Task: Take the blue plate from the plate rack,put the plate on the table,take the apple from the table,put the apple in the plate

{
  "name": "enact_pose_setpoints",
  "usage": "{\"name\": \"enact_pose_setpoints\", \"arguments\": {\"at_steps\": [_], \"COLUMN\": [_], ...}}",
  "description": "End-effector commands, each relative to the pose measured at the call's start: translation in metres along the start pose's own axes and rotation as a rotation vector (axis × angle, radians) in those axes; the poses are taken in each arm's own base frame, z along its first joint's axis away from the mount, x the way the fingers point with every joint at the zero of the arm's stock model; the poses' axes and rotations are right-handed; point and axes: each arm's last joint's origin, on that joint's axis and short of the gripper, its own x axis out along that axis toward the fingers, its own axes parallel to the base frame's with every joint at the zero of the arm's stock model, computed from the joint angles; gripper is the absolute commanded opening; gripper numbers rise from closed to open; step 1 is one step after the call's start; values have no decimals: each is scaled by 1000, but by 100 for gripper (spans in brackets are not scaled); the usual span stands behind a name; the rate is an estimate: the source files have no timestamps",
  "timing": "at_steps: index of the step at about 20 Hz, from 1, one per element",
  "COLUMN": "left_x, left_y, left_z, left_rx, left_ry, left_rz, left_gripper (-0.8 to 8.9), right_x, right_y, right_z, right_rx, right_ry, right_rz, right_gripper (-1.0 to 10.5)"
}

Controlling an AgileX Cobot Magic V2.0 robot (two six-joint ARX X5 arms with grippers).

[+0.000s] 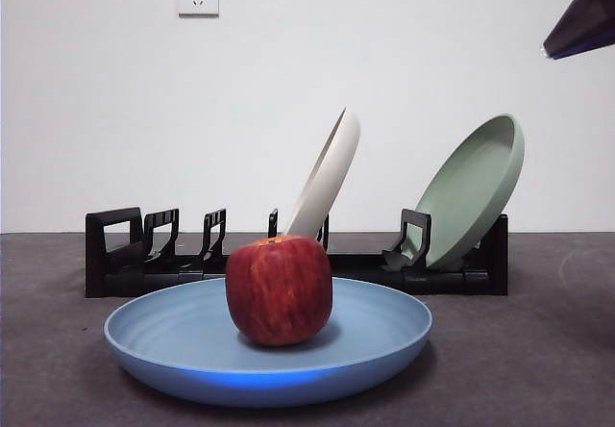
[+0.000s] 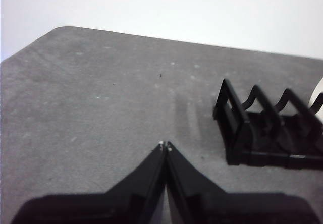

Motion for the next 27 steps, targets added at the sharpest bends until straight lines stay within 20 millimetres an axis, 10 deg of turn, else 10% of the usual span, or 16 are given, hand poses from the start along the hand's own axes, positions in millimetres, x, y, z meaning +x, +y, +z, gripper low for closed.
{"name": "enact_pose_setpoints", "arguments": {"at_steps": [1,27], "left_x": [5,13], "left_y": [1,3], "left_z": [-9,-27], "left_rx": [72,65], "left_ry": [-8,14], "left_rz": [-2,-20], "left_gripper": [-2,-2], "right_x": [0,-2], "right_y": [0,-8], "right_z": [-1,-3], "right_rx": [6,-27], "right_ry": [0,-10], "right_rz": [-3,-127], "right_gripper": [-11,-11]}}
